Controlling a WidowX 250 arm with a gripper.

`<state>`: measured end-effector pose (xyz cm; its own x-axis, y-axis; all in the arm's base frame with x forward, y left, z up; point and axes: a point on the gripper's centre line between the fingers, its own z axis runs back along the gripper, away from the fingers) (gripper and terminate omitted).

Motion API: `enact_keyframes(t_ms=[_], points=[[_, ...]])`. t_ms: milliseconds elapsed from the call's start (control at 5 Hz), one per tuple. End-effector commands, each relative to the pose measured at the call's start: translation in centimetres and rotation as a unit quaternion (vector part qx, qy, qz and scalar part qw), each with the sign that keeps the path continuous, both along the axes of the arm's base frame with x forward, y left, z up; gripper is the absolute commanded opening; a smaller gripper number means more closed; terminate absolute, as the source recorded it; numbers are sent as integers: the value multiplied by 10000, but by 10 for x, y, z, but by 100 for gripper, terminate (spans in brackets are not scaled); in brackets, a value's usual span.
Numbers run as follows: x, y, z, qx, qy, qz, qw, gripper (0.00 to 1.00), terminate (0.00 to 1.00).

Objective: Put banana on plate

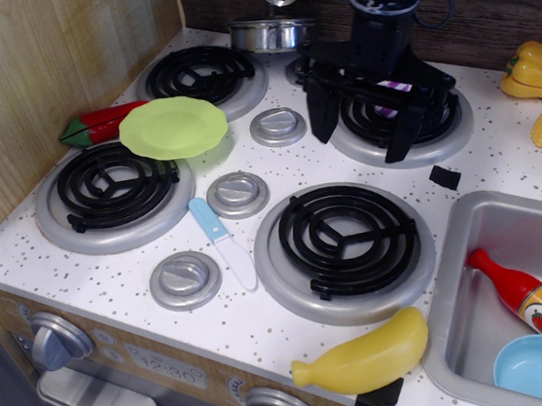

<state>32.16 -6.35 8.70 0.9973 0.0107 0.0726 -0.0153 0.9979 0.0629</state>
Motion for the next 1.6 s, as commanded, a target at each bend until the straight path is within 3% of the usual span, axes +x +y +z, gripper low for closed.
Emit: enact_keyframes(t_ms=[0,200,600,800,1200,1400], points=[[-35,-49,35,-169,-715,-677,9950,100,0],[-58,-58,18,-200,-974,-1037,9896,100,0],[-83,-59,-29,-187,-1288,-888,9875,100,0],[-97,-62,-43,-362,-1512,-969,9831,100,0],[-109,-49,-68,-264,-1821,-1195,9756,100,0],[-108,-50,-71,-325,-1855,-941,9776,100,0]])
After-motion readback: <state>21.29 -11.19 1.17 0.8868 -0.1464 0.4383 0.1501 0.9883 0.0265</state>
